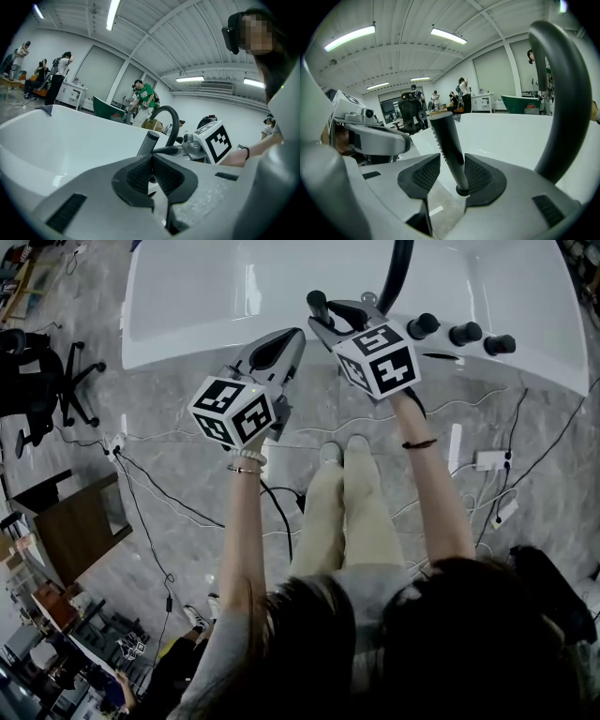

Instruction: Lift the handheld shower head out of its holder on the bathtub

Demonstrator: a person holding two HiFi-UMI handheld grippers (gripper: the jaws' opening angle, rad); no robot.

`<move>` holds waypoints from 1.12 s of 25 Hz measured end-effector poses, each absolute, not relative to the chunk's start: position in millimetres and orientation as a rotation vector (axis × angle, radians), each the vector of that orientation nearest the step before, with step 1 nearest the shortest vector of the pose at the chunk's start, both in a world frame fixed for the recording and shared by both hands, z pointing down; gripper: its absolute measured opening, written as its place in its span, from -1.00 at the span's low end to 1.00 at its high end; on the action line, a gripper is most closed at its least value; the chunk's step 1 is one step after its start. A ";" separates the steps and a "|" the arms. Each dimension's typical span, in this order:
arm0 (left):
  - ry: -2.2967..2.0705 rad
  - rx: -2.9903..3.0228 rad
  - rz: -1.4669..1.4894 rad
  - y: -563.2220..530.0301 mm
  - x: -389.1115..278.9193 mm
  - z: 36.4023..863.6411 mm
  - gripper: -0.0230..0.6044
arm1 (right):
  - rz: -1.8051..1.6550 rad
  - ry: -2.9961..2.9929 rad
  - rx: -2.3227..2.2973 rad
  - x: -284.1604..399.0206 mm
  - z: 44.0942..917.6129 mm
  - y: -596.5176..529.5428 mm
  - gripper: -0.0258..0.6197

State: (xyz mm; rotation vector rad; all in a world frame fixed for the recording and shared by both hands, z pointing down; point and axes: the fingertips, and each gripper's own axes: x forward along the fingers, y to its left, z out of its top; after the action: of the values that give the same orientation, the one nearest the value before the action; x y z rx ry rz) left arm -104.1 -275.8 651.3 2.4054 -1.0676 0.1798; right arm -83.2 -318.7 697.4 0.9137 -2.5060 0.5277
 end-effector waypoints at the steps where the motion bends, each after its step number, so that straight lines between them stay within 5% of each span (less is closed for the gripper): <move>1: -1.068 2.404 0.182 -276.2 -104.6 652.9 -0.91 | 0.529 -2.504 0.913 -83.9 699.3 -319.4 -0.49; 28: -1.050 2.349 0.156 -256.4 -107.8 654.4 -0.91 | 0.513 -2.353 1.048 -77.9 701.9 -320.5 -0.51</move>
State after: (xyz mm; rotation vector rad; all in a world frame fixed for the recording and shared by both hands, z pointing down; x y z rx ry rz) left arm -107.8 -256.4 654.4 2.3488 -1.0502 0.1563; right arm -77.9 -320.5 701.9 1.0479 -2.3526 0.5135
